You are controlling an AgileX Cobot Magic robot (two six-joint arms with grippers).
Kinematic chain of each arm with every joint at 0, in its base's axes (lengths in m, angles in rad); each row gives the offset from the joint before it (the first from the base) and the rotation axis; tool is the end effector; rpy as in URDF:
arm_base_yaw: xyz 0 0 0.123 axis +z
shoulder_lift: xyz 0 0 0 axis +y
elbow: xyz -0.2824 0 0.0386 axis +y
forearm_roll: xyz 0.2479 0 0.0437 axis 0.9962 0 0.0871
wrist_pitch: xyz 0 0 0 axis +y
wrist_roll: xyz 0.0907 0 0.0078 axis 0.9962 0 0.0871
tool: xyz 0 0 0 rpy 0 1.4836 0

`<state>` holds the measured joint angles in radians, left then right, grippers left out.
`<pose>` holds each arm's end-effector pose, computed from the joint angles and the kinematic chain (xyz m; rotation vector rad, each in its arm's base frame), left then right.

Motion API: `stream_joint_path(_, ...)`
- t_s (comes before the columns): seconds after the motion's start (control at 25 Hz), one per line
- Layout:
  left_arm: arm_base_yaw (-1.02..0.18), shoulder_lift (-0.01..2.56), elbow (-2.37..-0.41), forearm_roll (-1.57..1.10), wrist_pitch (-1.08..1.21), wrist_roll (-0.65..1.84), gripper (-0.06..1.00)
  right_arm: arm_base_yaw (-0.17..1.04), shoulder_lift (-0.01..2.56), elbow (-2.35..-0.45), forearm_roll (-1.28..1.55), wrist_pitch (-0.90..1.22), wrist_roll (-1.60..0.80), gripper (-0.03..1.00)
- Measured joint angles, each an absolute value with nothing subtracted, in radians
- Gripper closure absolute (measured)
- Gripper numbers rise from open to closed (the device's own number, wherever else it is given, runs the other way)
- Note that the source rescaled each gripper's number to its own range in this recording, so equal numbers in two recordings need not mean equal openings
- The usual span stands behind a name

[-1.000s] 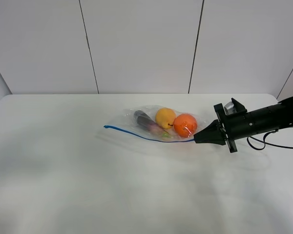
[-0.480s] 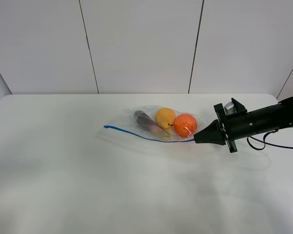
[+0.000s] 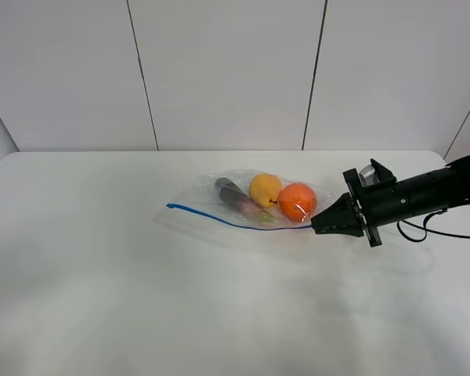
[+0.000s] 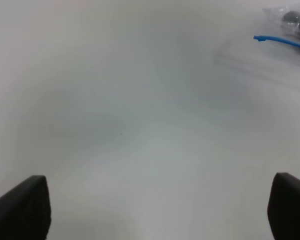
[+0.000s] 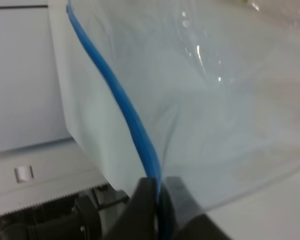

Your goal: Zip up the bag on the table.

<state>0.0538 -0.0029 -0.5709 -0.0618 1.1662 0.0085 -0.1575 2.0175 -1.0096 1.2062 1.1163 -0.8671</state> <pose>-0.0182 -0.0062 0.2880 -0.0375 2.0743 -0.0357 0.3349 0.0242 0.1253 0.1804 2.6707 1.4483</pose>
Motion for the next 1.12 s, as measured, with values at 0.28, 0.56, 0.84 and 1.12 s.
stream_joint_path(0.28,0.054,-0.003,-0.571,-0.062,1.166,0.008,-0.05,-0.158,2.009,-1.091,1.059,1.124,-0.743,0.01)
stream_joint_path(0.56,0.054,-0.003,-0.571,-0.062,1.166,0.008,-0.05,-0.144,1.975,-1.427,0.575,1.125,-0.382,-0.02)
stream_joint_path(0.84,0.054,-0.003,-0.571,-0.062,1.165,0.008,-0.05,-0.088,1.976,-1.683,0.146,1.156,-0.194,-0.03)
stream_joint_path(1.12,0.054,-0.003,-0.571,-0.062,1.165,0.008,-0.05,-0.137,1.977,-1.716,0.086,1.208,-0.174,-0.03)
